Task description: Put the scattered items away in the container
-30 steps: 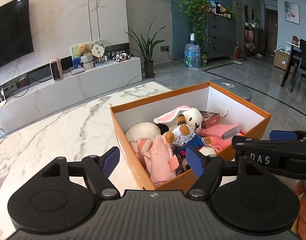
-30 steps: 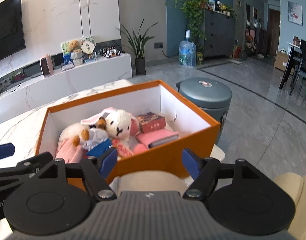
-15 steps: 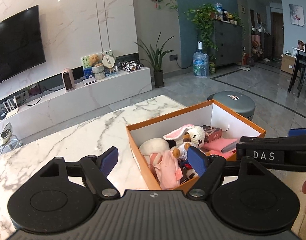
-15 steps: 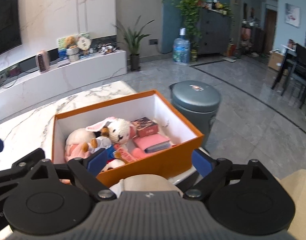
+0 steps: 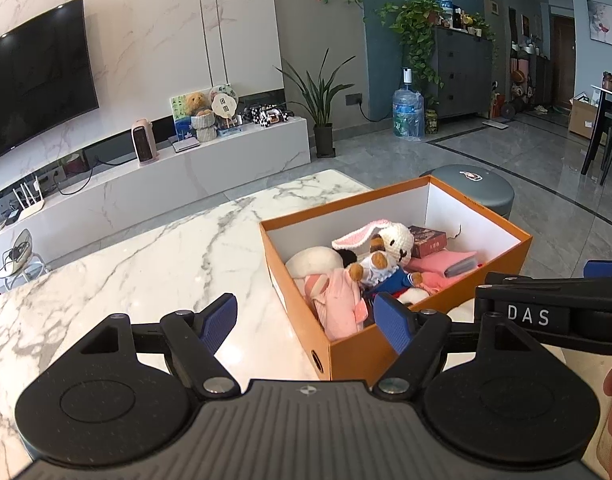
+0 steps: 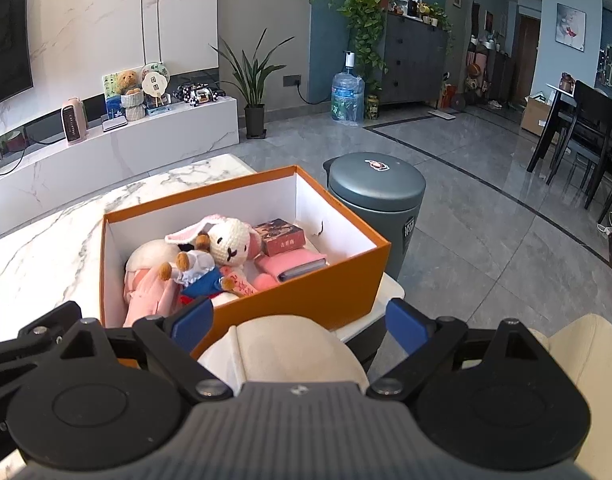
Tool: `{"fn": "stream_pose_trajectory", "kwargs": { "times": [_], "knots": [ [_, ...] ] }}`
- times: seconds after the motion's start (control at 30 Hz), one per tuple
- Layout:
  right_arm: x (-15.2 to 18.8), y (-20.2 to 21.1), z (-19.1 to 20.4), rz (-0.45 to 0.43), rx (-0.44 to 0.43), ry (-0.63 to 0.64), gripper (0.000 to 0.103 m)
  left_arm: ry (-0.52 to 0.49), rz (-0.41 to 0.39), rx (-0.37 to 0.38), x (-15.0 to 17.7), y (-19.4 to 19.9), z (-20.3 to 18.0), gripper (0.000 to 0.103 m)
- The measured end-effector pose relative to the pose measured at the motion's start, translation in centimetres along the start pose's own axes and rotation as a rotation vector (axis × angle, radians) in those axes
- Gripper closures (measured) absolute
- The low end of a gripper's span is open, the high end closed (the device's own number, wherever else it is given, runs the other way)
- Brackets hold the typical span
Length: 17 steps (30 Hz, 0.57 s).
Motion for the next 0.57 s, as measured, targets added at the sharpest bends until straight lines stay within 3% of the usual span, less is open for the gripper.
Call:
{"fn": "stream_pose_trajectory", "kwargs": {
  "times": [0.57],
  "knots": [
    [0.90,0.35,0.00,0.019,-0.018,-0.027,0.009,0.006,0.002,-0.004,0.61,0.34,0.05,0.016]
  ]
}}
Point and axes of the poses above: each gripper's, at about its wrist camera, not at the fingertips, and y roughly against the way its jaws point, z to its left, x to its underside, the point moved 5 cm from there along -y, roughly the way its jaws point, and after that the axes turned 11 degrees about -y, right-handed, at the moved point
